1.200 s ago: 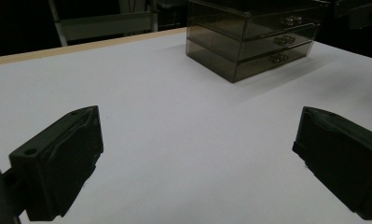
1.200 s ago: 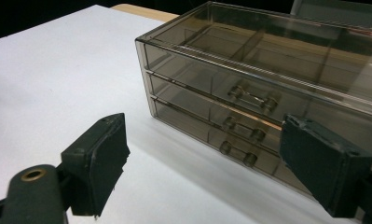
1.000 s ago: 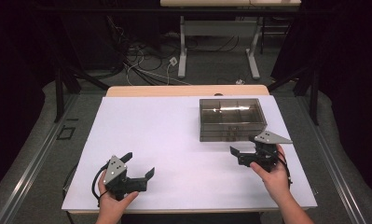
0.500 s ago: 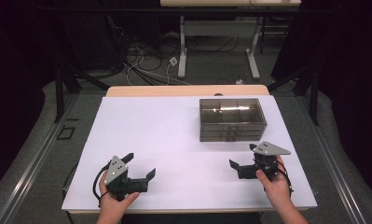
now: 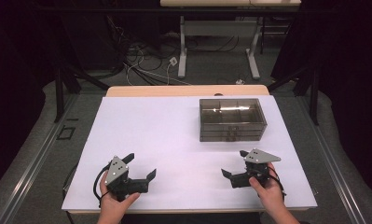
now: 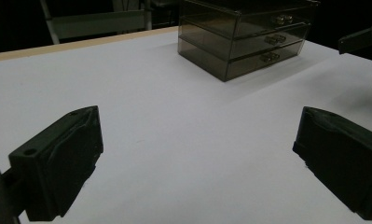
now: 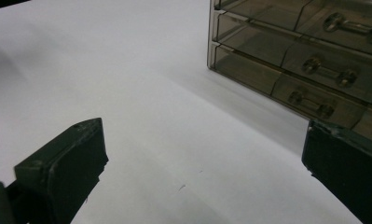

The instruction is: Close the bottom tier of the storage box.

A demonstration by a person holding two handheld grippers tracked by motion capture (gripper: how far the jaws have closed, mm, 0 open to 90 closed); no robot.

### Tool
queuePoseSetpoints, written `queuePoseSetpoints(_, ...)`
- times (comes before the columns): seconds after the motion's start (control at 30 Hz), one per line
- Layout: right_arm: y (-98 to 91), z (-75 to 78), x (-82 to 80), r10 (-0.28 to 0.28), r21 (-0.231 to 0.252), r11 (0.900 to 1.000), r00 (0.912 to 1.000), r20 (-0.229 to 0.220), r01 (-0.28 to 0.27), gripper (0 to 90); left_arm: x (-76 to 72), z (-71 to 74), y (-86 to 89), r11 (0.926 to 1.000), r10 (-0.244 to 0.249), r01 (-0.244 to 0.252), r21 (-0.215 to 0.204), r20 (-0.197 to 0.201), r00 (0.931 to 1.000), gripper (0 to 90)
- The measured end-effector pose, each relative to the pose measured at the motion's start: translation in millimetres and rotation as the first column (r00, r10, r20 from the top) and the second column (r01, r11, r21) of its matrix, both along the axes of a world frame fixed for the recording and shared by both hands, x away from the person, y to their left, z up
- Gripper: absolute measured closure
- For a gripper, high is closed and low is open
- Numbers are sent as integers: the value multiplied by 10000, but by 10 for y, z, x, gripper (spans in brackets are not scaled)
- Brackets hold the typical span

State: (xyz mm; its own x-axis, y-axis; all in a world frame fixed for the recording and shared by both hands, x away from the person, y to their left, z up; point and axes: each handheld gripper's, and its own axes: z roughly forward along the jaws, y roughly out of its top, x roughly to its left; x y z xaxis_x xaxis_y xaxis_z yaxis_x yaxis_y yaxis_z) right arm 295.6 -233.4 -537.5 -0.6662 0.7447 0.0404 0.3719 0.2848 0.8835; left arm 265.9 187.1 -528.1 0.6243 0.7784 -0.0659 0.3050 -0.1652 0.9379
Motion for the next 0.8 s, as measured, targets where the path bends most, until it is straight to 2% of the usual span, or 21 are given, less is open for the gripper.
queuePoseSetpoints(0.1,28,-38,-9,114,-193,9997,9998,-172,-117,0,0,-1,0,10000,-14,14,4,-4,10000,13)
queuePoseSetpoints(0.53,136,-195,-29,325,-341,9989,9990,-319,-336,0,2,-5,-7,10000,-57,57,27,-25,10000,13)
queuePoseSetpoints(0.57,136,-193,-33,379,-462,9981,9981,-480,-401,0,2,-5,-7,10000,-62,62,27,-30,10000,13)
queuePoseSetpoints(0.6,143,-205,-30,374,-452,9982,9986,-379,-391,0,1,-5,-7,10000,-62,62,34,-34,10000,13)
queuePoseSetpoints(0.8,176,-255,-18,470,-534,9973,9978,-475,-496,0,9,-11,-6,10000,-41,41,39,-72,10000,13)
